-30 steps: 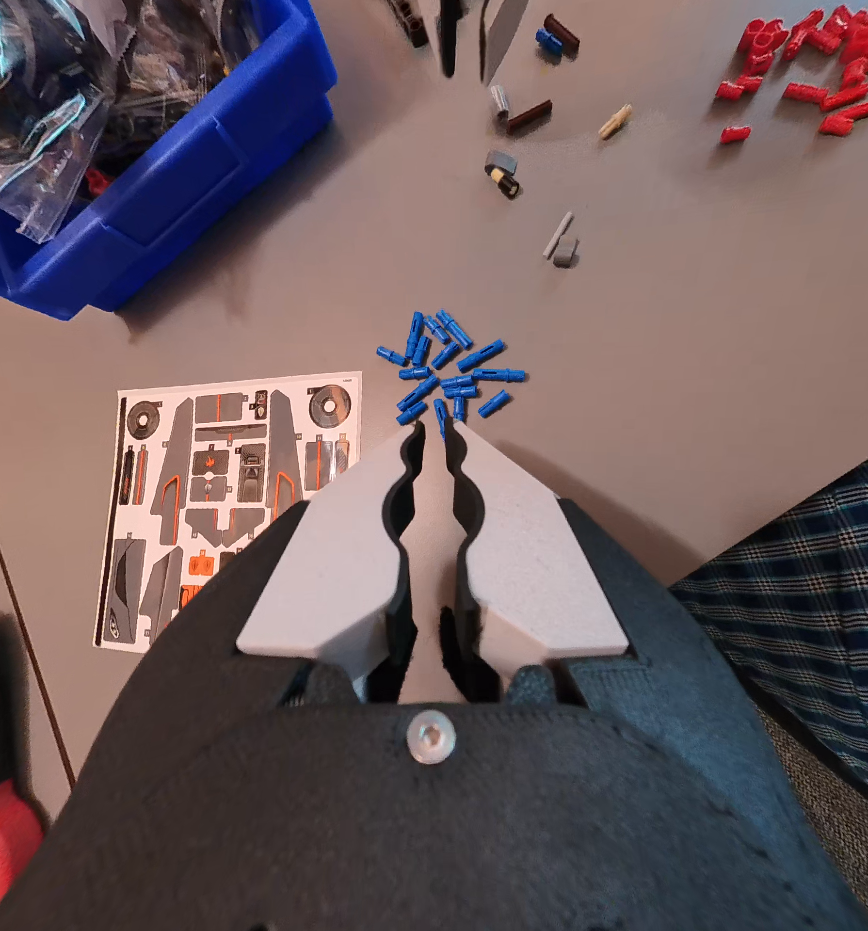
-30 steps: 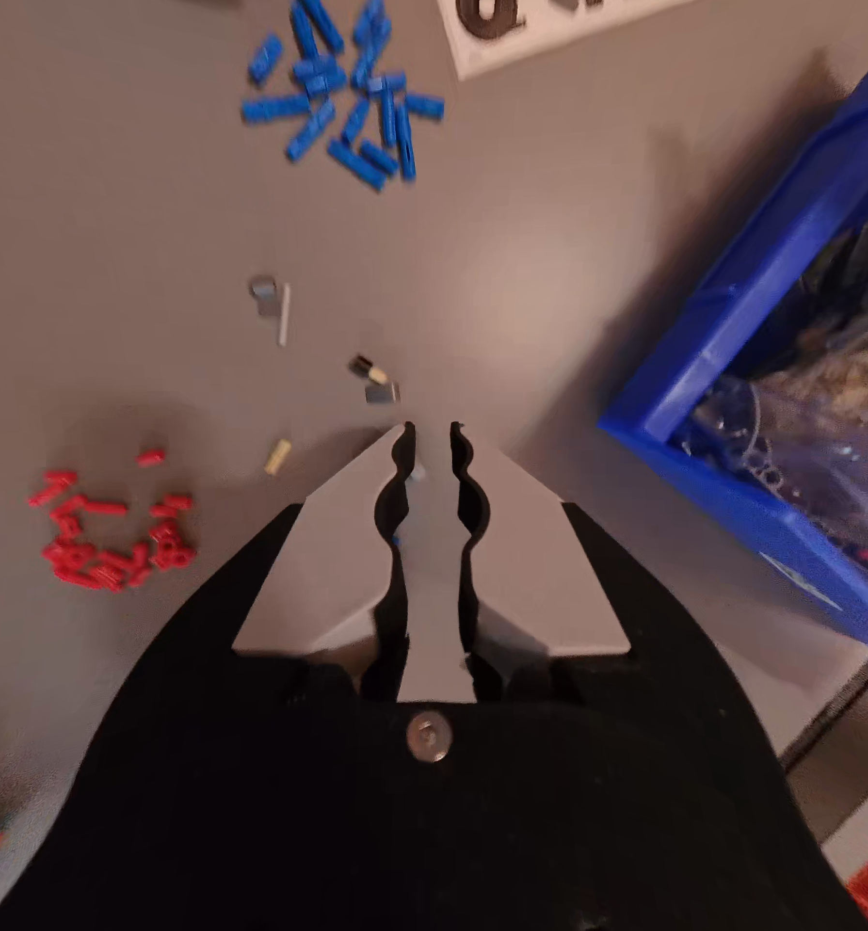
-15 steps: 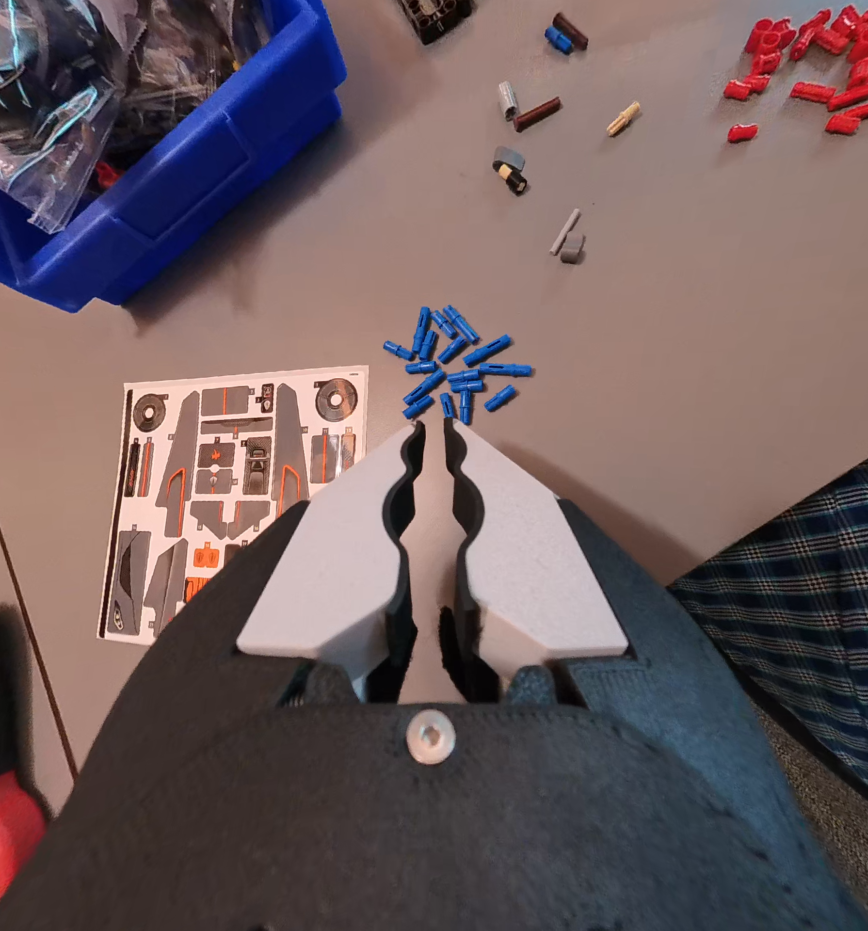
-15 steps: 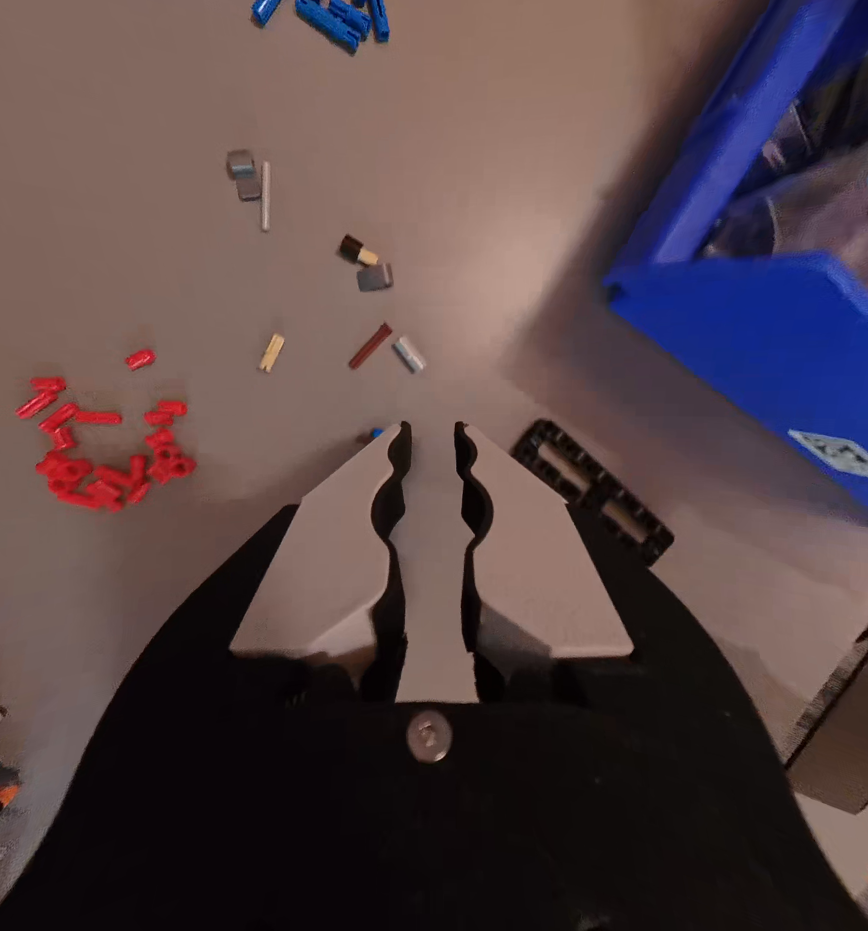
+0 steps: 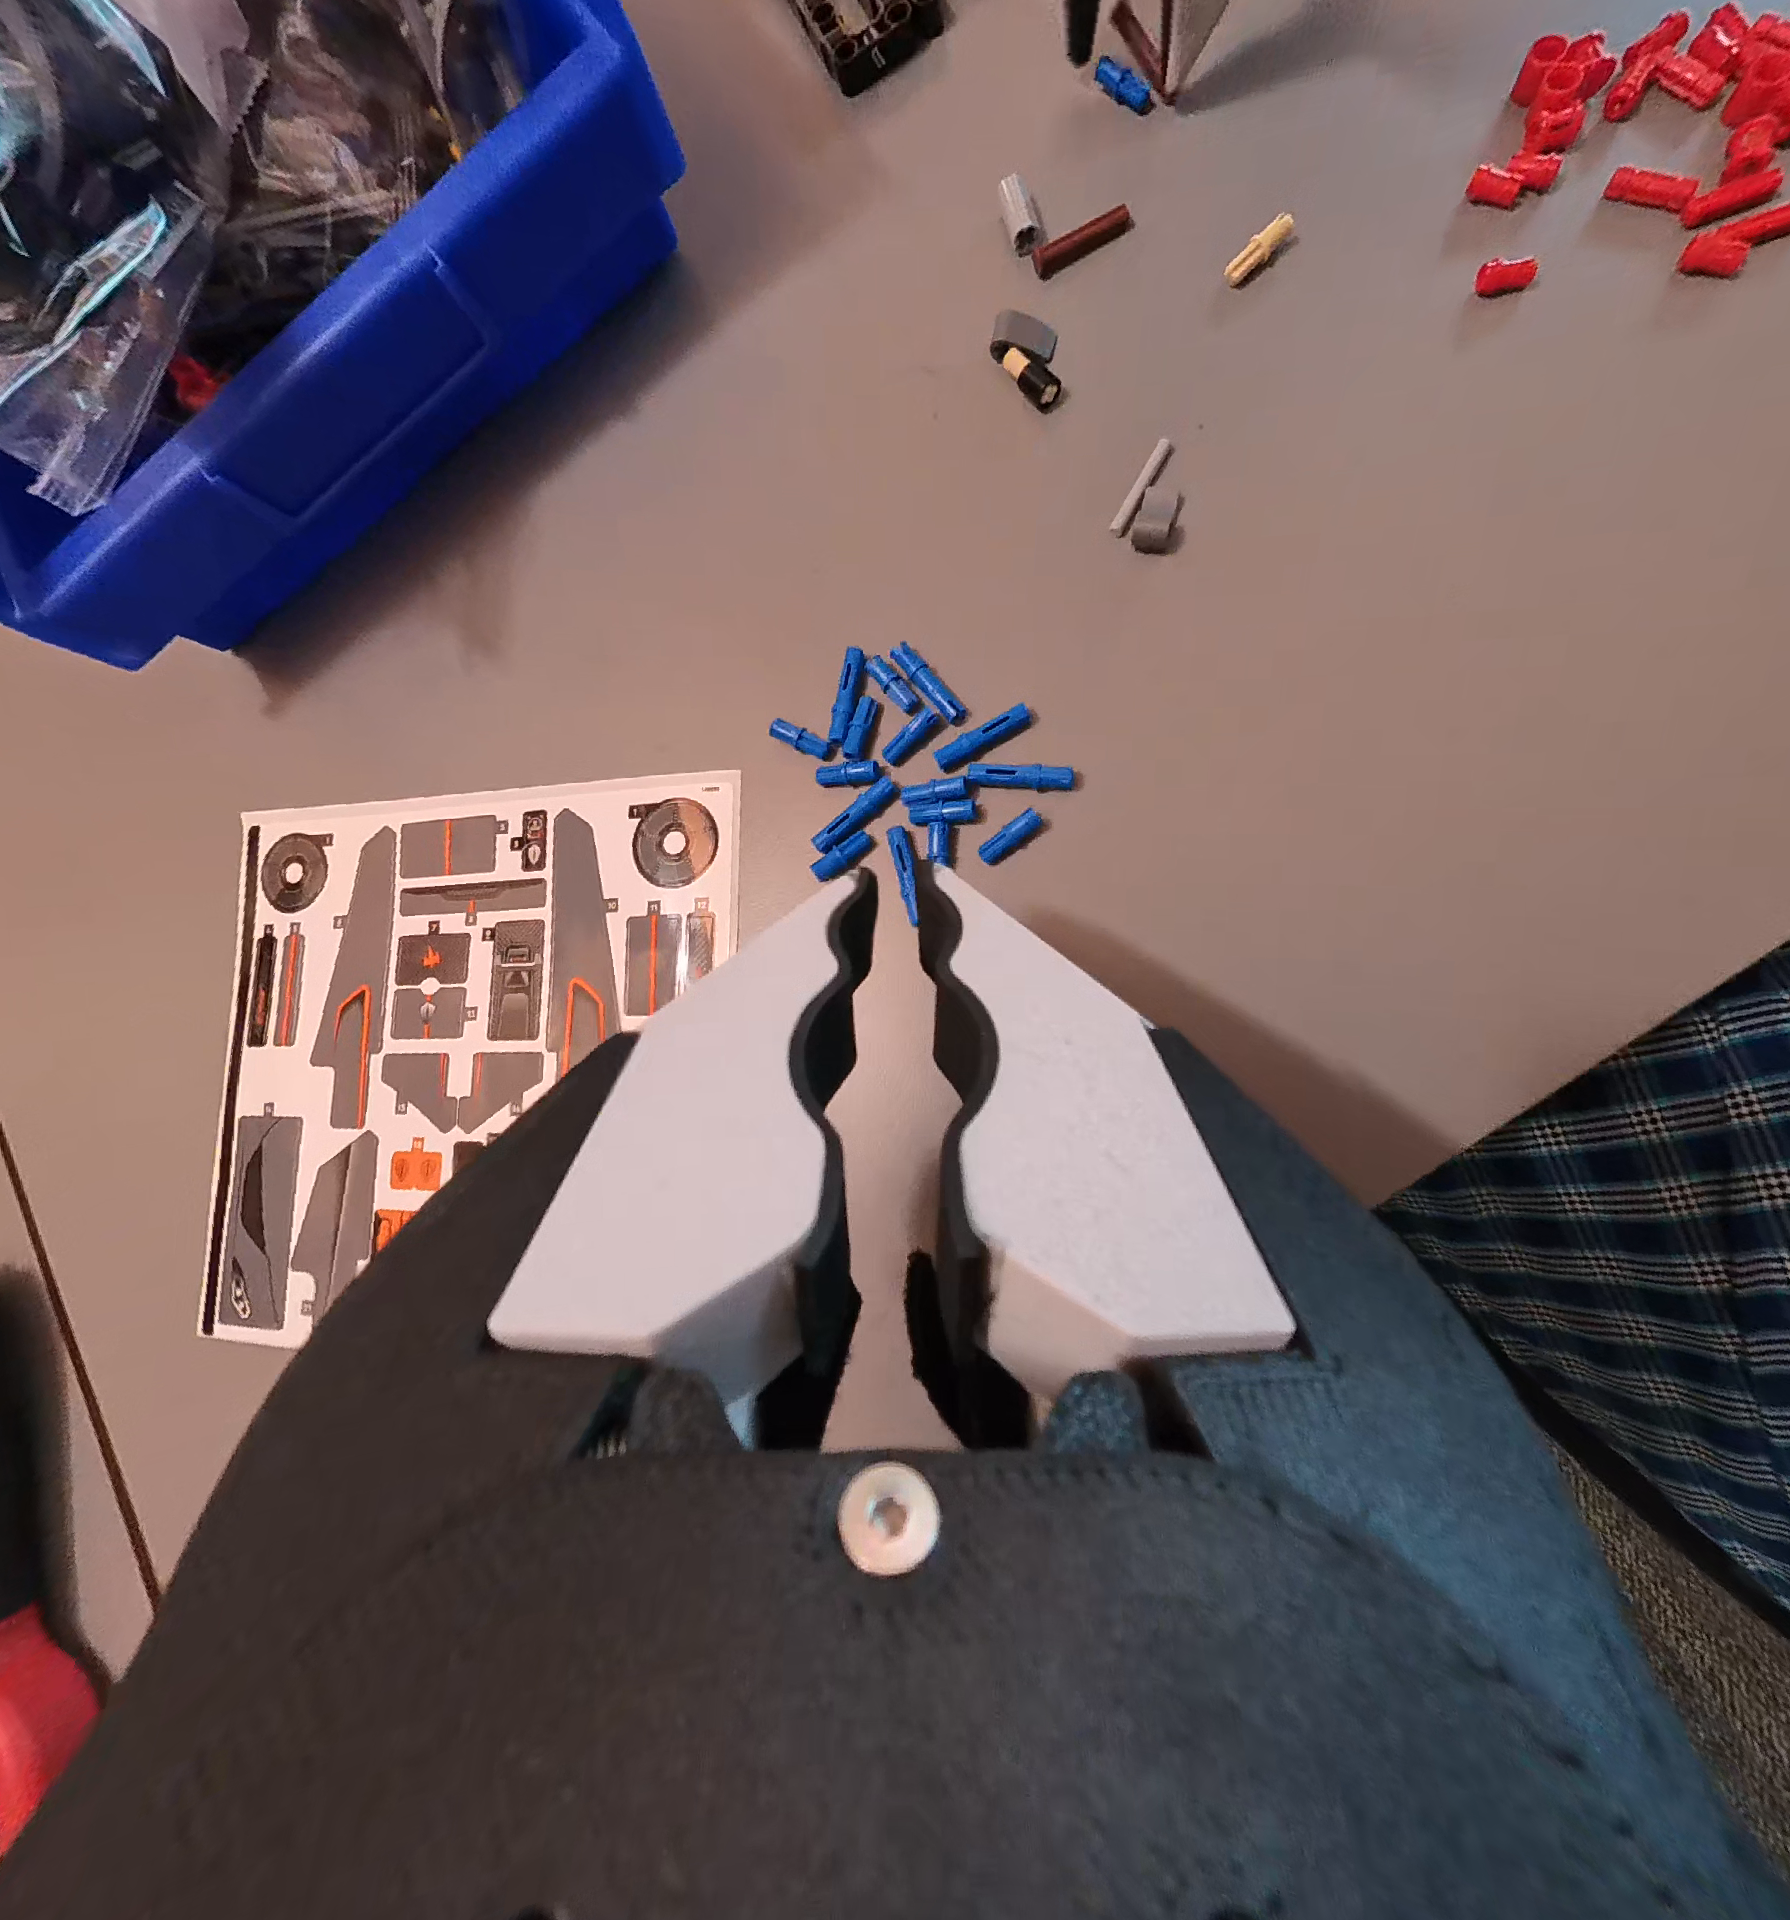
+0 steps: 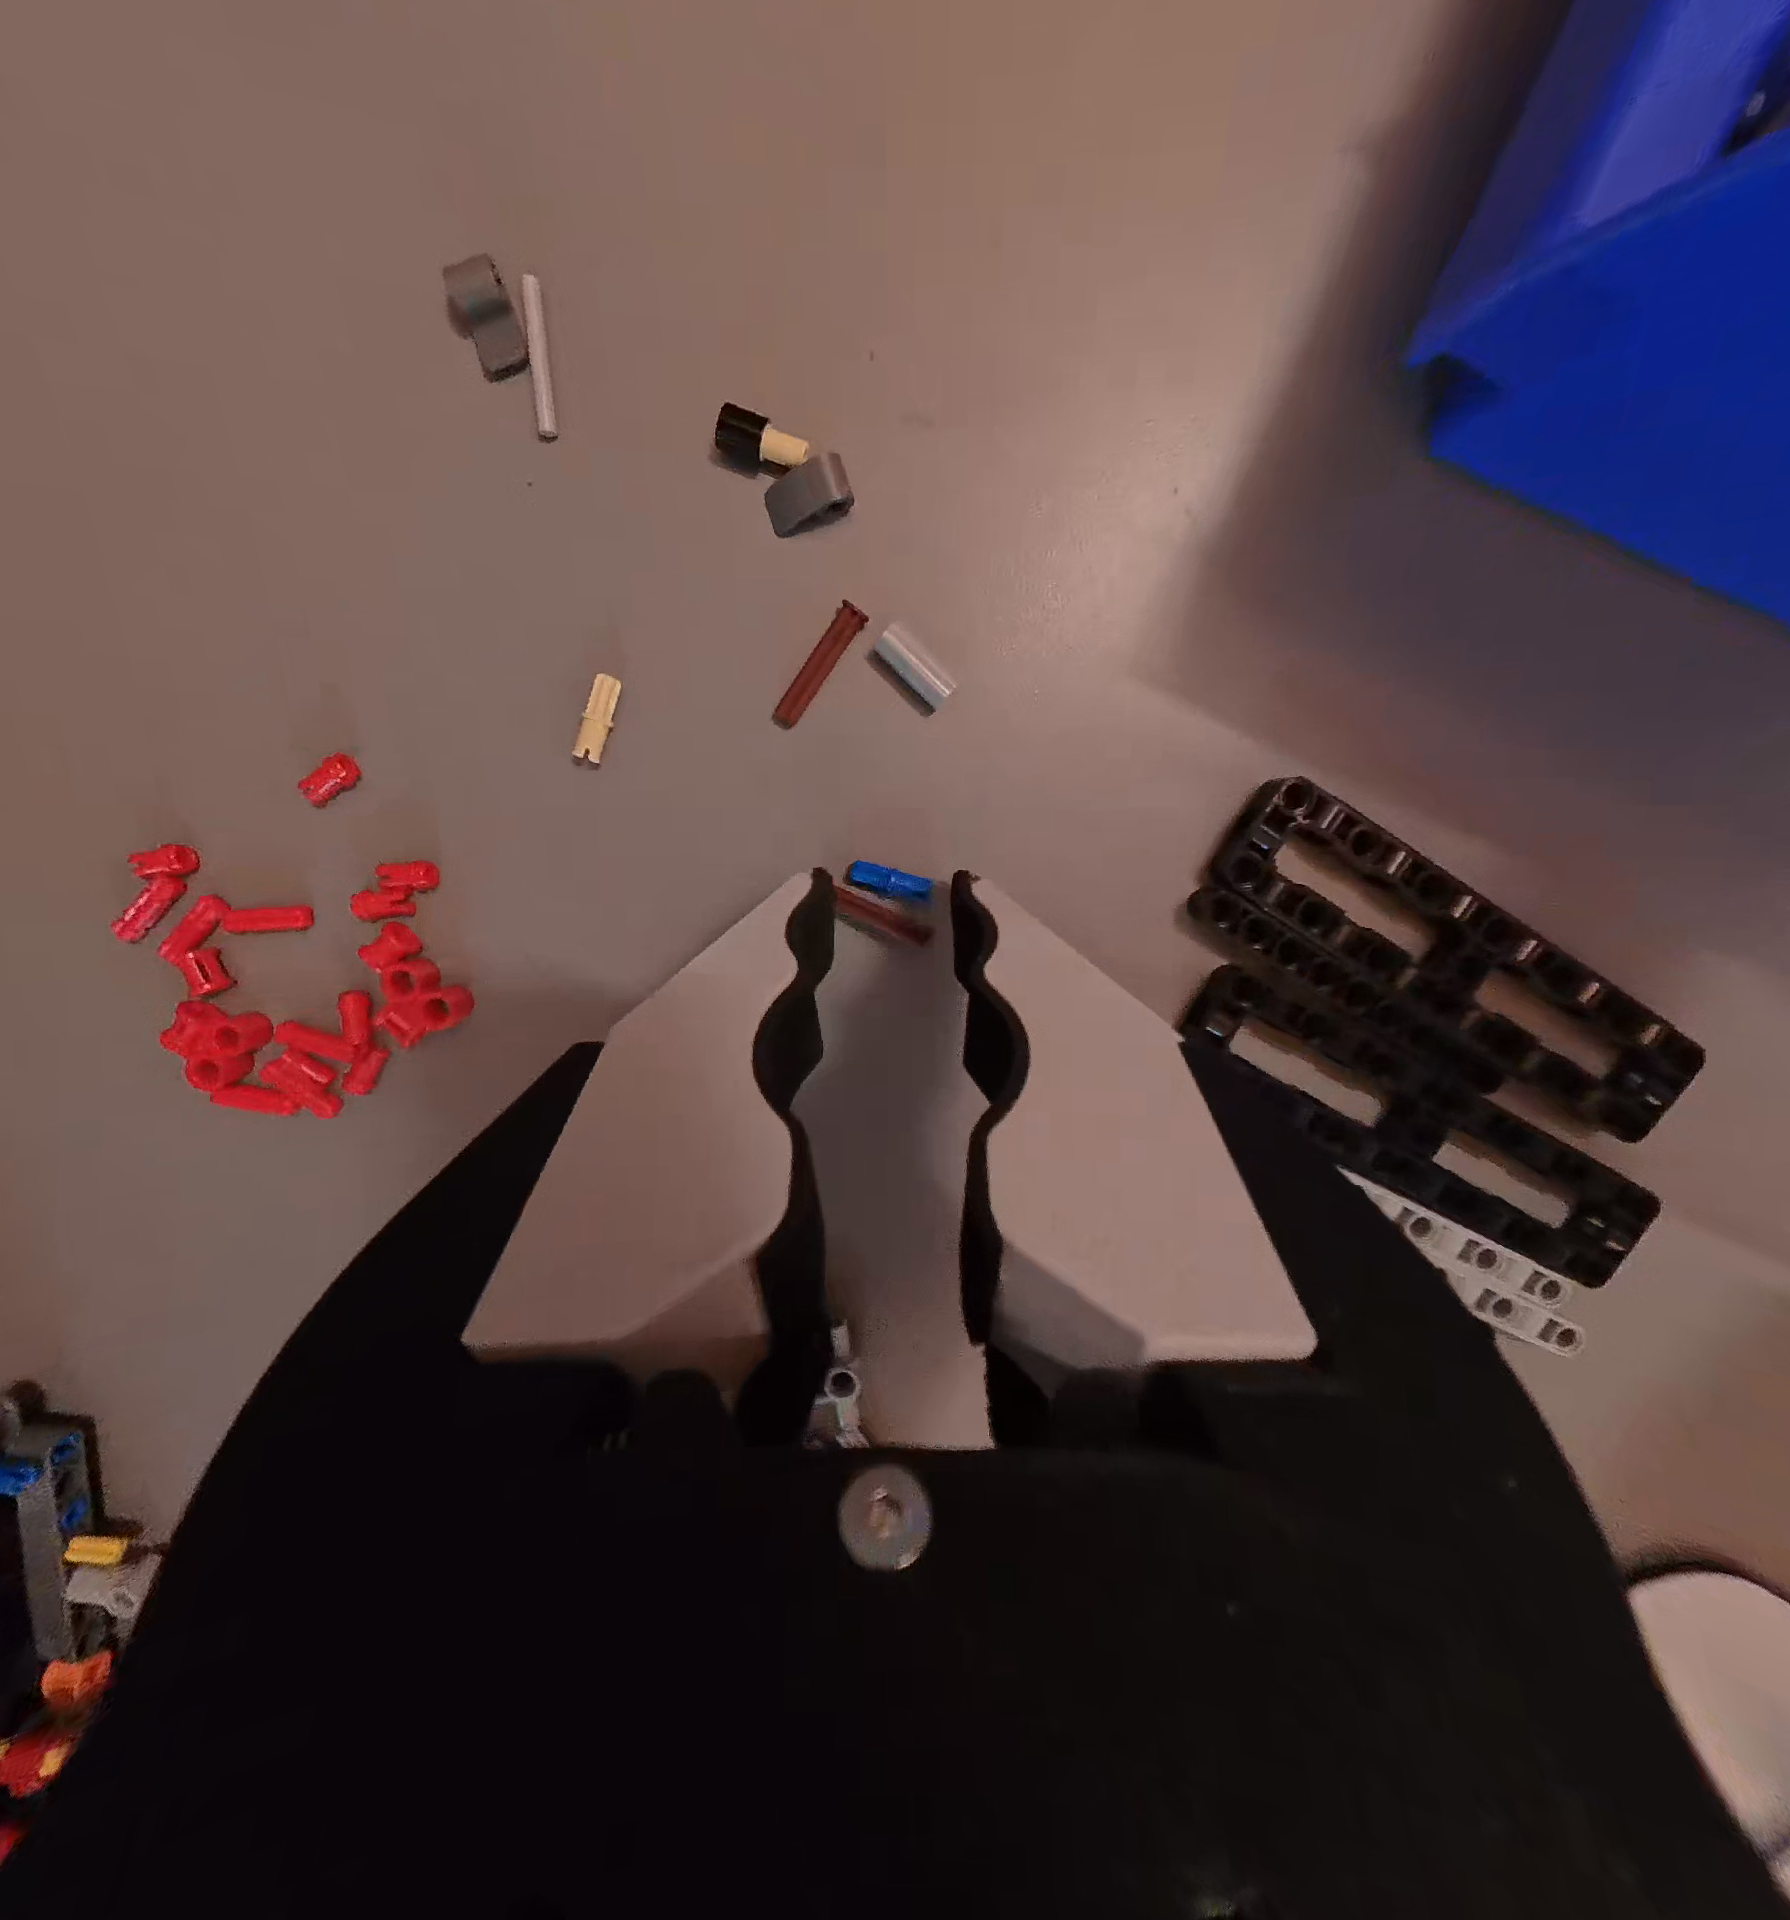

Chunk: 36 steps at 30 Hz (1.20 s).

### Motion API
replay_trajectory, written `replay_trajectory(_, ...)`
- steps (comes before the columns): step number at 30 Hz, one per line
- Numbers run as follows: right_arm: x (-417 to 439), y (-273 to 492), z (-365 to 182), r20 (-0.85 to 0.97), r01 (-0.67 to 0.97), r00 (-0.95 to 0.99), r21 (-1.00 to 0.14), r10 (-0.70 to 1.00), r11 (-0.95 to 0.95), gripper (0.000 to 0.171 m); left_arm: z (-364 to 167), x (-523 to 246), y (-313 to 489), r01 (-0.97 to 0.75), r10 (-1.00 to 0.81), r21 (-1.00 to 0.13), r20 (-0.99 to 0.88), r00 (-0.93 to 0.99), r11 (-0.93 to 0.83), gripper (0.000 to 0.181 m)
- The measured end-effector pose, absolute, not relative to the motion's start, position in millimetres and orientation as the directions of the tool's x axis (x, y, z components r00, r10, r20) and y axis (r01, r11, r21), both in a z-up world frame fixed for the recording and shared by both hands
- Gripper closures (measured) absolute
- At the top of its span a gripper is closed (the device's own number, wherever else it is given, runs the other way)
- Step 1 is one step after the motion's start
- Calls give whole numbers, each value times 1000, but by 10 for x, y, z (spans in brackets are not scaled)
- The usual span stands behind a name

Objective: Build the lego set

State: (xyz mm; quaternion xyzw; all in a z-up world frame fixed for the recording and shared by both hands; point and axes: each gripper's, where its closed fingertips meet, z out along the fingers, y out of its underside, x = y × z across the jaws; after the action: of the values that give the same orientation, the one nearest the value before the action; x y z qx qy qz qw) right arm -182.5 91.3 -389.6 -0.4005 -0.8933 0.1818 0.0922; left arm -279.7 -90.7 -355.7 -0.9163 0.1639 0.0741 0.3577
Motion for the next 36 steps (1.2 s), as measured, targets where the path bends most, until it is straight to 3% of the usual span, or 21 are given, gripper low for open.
replay_trajectory(6,-1824,896,-3933,34,684,-651,-407,758,606,167,-3579,-2799,-918,-354,-249,-628,-252,935,-693,176)
replay_trajectory(12,-1820,844,-3899,29,677,-671,-384,741,628,153,-3568,-2816,-932,-352,-244,-629,-254,936,-693,176)
replay_trajectory(18,-2086,889,-3781,113,642,-662,-424,740,639,159,-3562,-2814,-931,-354,-246,-628,-256,935,-693,176)
replay_trajectory(23,-2349,918,-3831,147,613,-670,-443,727,654,152,-3534,-2825,-942,-354,-241,-629,-262,935,-692,176)
replay_trajectory(36,-2468,760,-3922,120,550,-747,-442,654,709,169,-3563,-2866,-963,-345,-236,-630,-253,938,-696,176)
